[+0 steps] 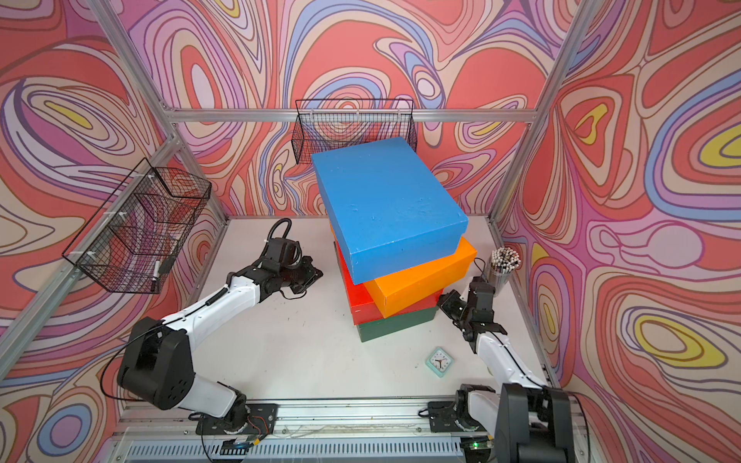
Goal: Stack the shoeboxes
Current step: Move the shoeboxes to the center of the board.
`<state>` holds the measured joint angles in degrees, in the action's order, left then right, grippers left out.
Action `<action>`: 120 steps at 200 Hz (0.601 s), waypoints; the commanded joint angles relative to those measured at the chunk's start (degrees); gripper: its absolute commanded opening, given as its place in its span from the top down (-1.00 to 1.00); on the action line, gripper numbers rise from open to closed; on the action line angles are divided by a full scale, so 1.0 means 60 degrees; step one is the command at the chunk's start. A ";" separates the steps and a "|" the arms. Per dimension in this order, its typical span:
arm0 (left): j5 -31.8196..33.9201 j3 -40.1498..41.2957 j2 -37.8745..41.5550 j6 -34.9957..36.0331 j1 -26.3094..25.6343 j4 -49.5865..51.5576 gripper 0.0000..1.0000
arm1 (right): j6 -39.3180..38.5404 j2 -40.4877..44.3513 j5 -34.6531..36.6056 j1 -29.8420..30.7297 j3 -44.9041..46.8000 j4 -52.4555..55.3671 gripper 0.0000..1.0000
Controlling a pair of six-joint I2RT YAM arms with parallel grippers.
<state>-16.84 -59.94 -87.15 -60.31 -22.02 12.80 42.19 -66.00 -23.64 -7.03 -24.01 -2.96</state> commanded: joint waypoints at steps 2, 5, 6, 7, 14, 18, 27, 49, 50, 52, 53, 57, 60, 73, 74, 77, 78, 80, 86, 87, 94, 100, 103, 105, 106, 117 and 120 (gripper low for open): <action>-0.0161 0.0016 -0.0288 -0.0191 0.0107 -0.0506 0.93 | 0.0606 -0.0637 -0.1478 -0.0001 0.0213 -0.1926 1.00; -0.0155 0.0022 -0.0303 -0.0197 0.0117 -0.0507 0.93 | 0.0690 -0.0681 -0.1537 0.0010 0.0276 -0.2067 1.00; -0.0161 0.0019 -0.0308 -0.0199 0.0114 -0.0507 0.93 | 0.0733 -0.0700 -0.1545 0.0012 0.0301 -0.2097 1.00; -0.0157 0.0016 -0.0310 -0.0200 0.0120 -0.0507 0.93 | 0.0754 -0.0717 -0.1549 0.0013 0.0320 -0.2135 1.00; -0.0150 0.0029 -0.0353 -0.0201 0.0145 -0.0520 0.93 | 0.0864 -0.0773 -0.1644 0.0048 0.0423 -0.2322 1.00; -0.0141 0.0040 -0.0371 -0.0190 0.0156 -0.0521 0.93 | 0.0897 -0.0783 -0.1675 0.0102 0.0465 -0.2377 1.00; -0.0111 0.0058 -0.0386 -0.0201 0.0190 -0.0514 0.93 | 0.0903 -0.0749 -0.1643 0.0315 0.0531 -0.2407 1.00; -0.0062 0.0153 -0.0387 -0.0148 0.0305 -0.0463 0.93 | 0.0798 -0.0701 -0.1233 0.1323 0.0486 -0.2243 1.00; -0.0063 0.0157 -0.0387 -0.0153 0.0303 -0.0456 0.93 | 0.0801 -0.0710 -0.1210 0.1364 0.0479 -0.2230 1.00; -0.0064 0.0168 -0.0375 -0.0156 0.0316 -0.0443 0.93 | 0.0811 -0.0717 -0.1164 0.1472 0.0481 -0.2238 1.00; -0.0064 0.0172 -0.0374 -0.0157 0.0323 -0.0438 0.93 | 0.0815 -0.0725 -0.1131 0.1505 0.0476 -0.2249 1.00; -0.0051 0.0197 -0.0369 -0.0151 0.0341 -0.0427 0.93 | 0.0877 -0.0754 -0.1057 0.1676 0.0494 -0.2315 1.00; -0.0042 0.0219 -0.0357 -0.0144 0.0376 -0.0418 0.93 | 0.0942 -0.0784 -0.1019 0.1793 0.0520 -0.2381 1.00; -0.0034 0.0327 -0.0287 -0.0158 0.0450 -0.0419 0.93 | 0.1272 -0.0995 -0.0923 0.2183 0.0638 -0.2829 1.00; -0.0034 0.0332 -0.0278 -0.0150 0.0456 -0.0419 0.93 | 0.1287 -0.1011 -0.0923 0.2205 0.0635 -0.2852 1.00; -0.0022 0.0349 -0.0263 -0.0151 0.0472 -0.0419 0.93 | 0.1321 -0.1072 -0.0911 0.2280 0.0638 -0.2904 1.00; -0.0021 0.0358 -0.0251 -0.0147 0.0482 -0.0419 0.93 | 0.1334 -0.1072 -0.0910 0.2297 0.0635 -0.2904 1.00; -0.0006 0.0375 -0.0243 -0.0140 0.0485 -0.0419 0.93 | 0.1354 -0.1119 -0.0898 0.2335 0.0633 -0.2912 1.00; 0.0029 0.0416 -0.0191 -0.0113 0.0516 -0.0408 0.93 | 0.1342 -0.1243 -0.0894 0.2375 0.0577 -0.2878 1.00; 0.0034 0.0421 -0.0194 -0.0106 0.0519 -0.0406 0.94 | 0.1337 -0.1259 -0.0894 0.2374 0.0561 -0.2869 1.00; 0.0081 0.0436 -0.0163 -0.0046 0.0575 -0.0364 0.94 | 0.1298 -0.1382 -0.0908 0.2375 0.0491 -0.2736 1.00; 0.0126 0.0440 -0.0138 0.0000 0.0634 -0.0320 0.94 | 0.1205 -0.1420 -0.0745 0.2364 0.0387 -0.2524 1.00; 0.0139 0.0440 -0.0125 0.0027 0.0648 -0.0304 0.94 | 0.1109 -0.1433 -0.0661 0.2360 0.0291 -0.2379 1.00; 0.0140 0.0440 -0.0123 0.0053 0.0681 -0.0302 0.94 | 0.1053 -0.1429 -0.0613 0.2355 0.0228 -0.2235 1.00; 0.0141 0.0440 -0.0123 0.0065 0.0689 -0.0302 0.94 | 0.1009 -0.1433 -0.0578 0.2356 0.0189 -0.2174 1.00; 0.0092 0.0440 -0.0175 0.0173 0.0833 -0.0373 0.95 | 0.0615 -0.1469 -0.0427 0.2258 -0.0229 -0.1675 1.00; 0.0054 0.0452 -0.0193 0.0197 0.0869 -0.0422 0.95 | 0.0519 -0.1498 -0.0413 0.2204 -0.0352 -0.1541 1.00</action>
<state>-17.10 -57.56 -89.03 -60.45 -18.48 10.98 48.49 -74.30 -28.73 7.05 -21.71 -16.05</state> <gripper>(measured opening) 0.047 0.042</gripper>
